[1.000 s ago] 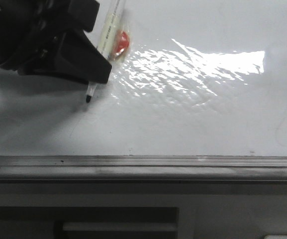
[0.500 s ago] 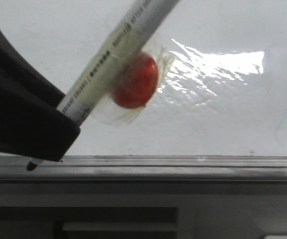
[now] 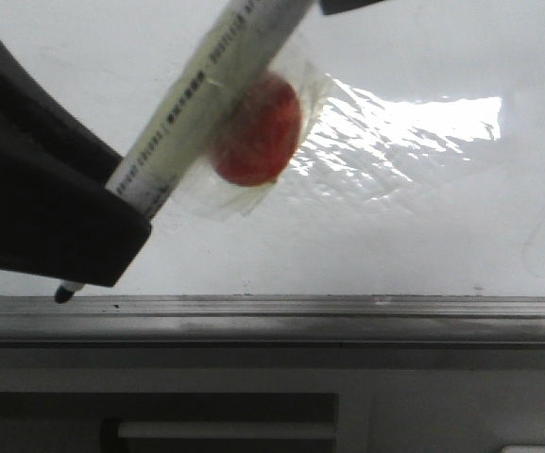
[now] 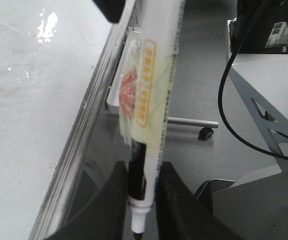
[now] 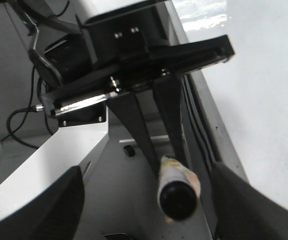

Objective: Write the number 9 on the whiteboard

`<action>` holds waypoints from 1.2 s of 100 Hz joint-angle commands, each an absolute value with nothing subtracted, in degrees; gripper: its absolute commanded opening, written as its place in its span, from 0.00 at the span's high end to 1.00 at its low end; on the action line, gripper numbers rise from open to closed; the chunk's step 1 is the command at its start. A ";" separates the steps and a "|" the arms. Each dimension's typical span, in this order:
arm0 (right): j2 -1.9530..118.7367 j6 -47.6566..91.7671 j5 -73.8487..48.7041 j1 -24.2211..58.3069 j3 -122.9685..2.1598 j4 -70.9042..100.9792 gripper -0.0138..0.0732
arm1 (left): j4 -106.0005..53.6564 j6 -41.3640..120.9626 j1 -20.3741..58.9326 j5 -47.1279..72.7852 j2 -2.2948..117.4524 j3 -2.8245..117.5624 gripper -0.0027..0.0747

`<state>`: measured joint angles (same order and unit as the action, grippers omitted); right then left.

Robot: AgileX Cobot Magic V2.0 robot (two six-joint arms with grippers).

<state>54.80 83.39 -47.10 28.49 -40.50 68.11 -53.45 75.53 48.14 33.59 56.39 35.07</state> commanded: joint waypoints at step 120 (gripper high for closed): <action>57.42 18.47 -52.13 48.59 -73.97 -5.32 0.88 | -46.56 46.31 48.62 22.55 29.19 32.34 0.55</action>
